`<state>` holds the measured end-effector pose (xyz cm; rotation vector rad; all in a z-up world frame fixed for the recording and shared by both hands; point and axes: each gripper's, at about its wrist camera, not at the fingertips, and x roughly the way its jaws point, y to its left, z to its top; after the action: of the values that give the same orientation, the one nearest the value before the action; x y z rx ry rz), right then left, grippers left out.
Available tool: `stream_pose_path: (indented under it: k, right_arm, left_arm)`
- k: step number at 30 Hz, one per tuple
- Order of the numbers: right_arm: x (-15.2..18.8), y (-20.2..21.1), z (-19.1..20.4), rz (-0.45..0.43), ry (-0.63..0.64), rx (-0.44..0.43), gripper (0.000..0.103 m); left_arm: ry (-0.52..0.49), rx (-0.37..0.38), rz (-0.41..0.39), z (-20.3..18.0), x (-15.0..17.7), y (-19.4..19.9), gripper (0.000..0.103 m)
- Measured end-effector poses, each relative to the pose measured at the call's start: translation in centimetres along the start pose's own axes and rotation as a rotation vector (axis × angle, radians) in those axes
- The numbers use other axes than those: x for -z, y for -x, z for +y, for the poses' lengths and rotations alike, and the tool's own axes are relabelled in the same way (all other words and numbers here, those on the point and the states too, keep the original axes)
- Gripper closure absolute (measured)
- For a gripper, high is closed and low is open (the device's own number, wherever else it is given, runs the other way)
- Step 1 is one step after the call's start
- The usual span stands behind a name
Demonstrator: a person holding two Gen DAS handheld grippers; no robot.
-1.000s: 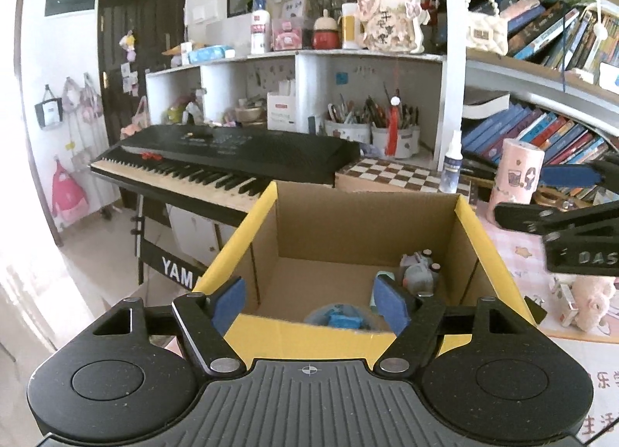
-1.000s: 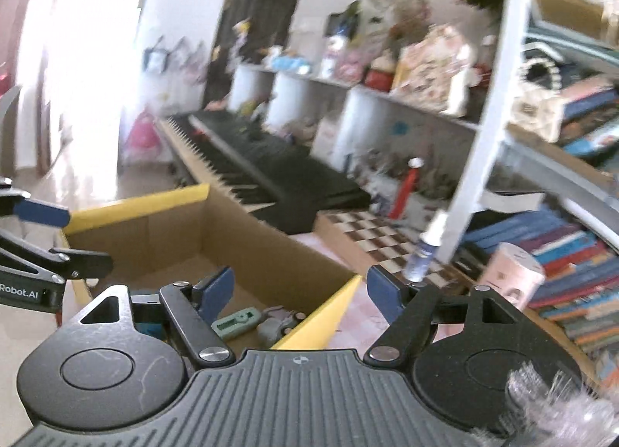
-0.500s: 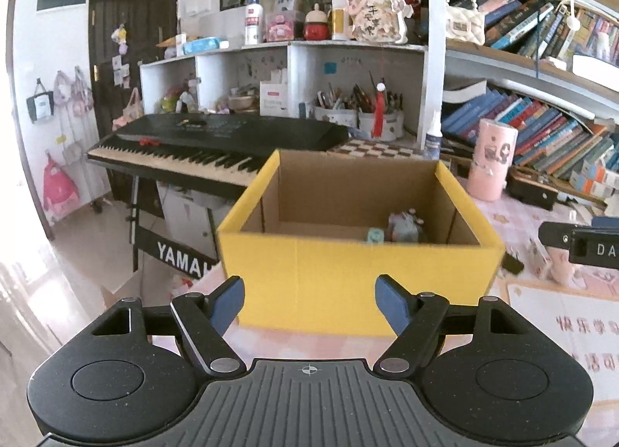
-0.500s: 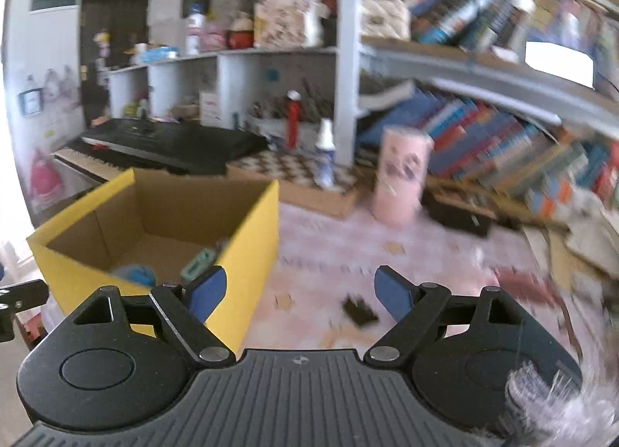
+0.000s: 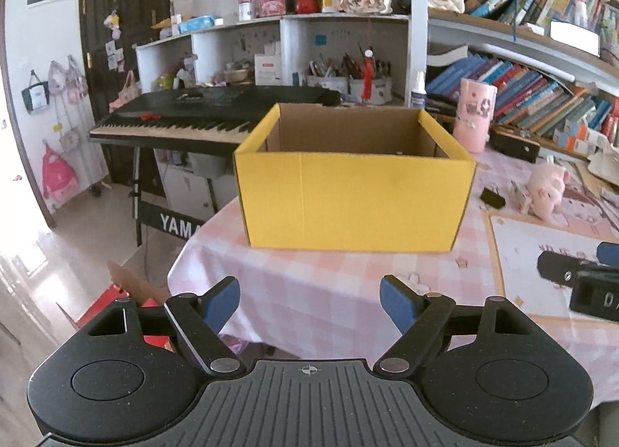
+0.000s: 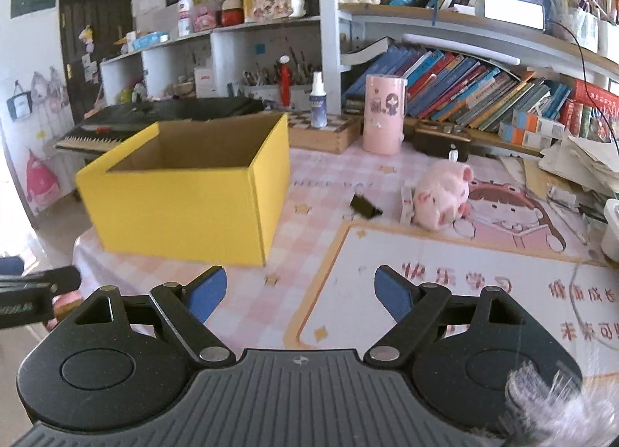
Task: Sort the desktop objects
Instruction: 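Withdraw both open tools up out of the yellow box, then move both open tools back over the table toward the pink pig plush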
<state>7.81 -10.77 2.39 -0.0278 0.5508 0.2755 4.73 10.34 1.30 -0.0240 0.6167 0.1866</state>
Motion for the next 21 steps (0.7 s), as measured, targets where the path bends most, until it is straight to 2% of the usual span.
stream_pose_path:
  k: [11,21]
  right_arm:
    - [2.4,2.0,1.5,0.039,0.049,-0.009,0.020]
    - [3.2,2.9,2.1,0.048,0.058,-0.009,0.019]
  left_arm:
    - [-0.047,0.043,0.021,-0.8,2.0,1.6,0.020]
    - [-0.054,0.051,0.035,-0.6,2.8,2.3,0.019]
